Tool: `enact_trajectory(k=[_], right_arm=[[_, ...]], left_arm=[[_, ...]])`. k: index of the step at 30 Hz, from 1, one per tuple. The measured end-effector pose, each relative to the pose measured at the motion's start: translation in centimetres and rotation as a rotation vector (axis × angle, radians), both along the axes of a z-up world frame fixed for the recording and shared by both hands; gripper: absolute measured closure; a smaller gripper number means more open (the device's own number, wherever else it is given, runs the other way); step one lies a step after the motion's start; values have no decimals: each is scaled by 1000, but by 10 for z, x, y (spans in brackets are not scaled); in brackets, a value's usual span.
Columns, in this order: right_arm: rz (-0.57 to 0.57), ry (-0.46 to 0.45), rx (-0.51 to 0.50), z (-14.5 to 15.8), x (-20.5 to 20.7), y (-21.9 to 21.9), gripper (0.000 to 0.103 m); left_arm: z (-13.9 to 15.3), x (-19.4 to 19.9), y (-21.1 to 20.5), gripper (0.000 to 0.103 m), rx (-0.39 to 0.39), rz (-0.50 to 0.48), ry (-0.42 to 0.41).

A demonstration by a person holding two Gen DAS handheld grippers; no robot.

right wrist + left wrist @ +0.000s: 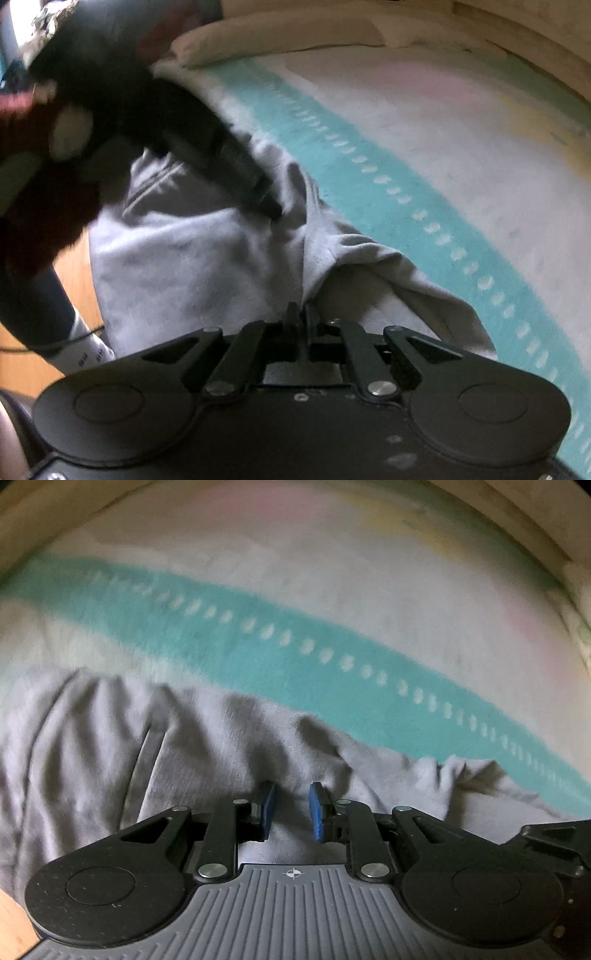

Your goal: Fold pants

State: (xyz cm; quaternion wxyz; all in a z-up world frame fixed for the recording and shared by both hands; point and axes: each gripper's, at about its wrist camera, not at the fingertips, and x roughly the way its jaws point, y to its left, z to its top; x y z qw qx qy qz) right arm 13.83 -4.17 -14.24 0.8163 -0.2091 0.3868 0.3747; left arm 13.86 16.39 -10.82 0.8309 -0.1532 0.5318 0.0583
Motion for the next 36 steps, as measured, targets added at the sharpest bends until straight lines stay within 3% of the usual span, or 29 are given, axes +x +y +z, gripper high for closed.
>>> enact_trajectory(k=[2,3,4,6,15,19,23,25,27,28,29,34,36], right_arm=[[-14,-23,5,2,2,-2,92],[-23,-30,14,2,3,-2,82],[-37,-27,29,2,6,-2,65],[-58,-15,76,0,14,2,54],[-139,65,240,10,50,9,52],[-179,121,313,10,65,7,52],[-332,210,489,8,99,-10,57],[-391,264,528,7,115,-16,58],[-400,278,482,3,122,-11,66],[-407,278,451,1,122,-9,84],[-423,274,421,-1,122,-7,92],[-528,320,460,-12,137,-14,96],[-545,332,428,-17,144,-7,96]], left_arm=[[0,-1,3,83,-17,11,-1],[1,-2,3,83,-18,14,-2],[1,-2,3,83,-15,16,-3],[2,-3,0,83,2,4,-3],[1,-7,7,83,-40,19,-4],[1,-8,4,83,-20,0,-9],[-1,-10,-6,83,41,-44,-19],[0,-12,-8,83,57,-51,-23],[1,-14,-9,83,62,-57,-24],[1,-15,-8,83,61,-57,-25],[1,-16,-6,83,57,-55,-27],[1,-19,-4,83,43,-39,-14],[0,-19,-5,83,52,-47,-14]])
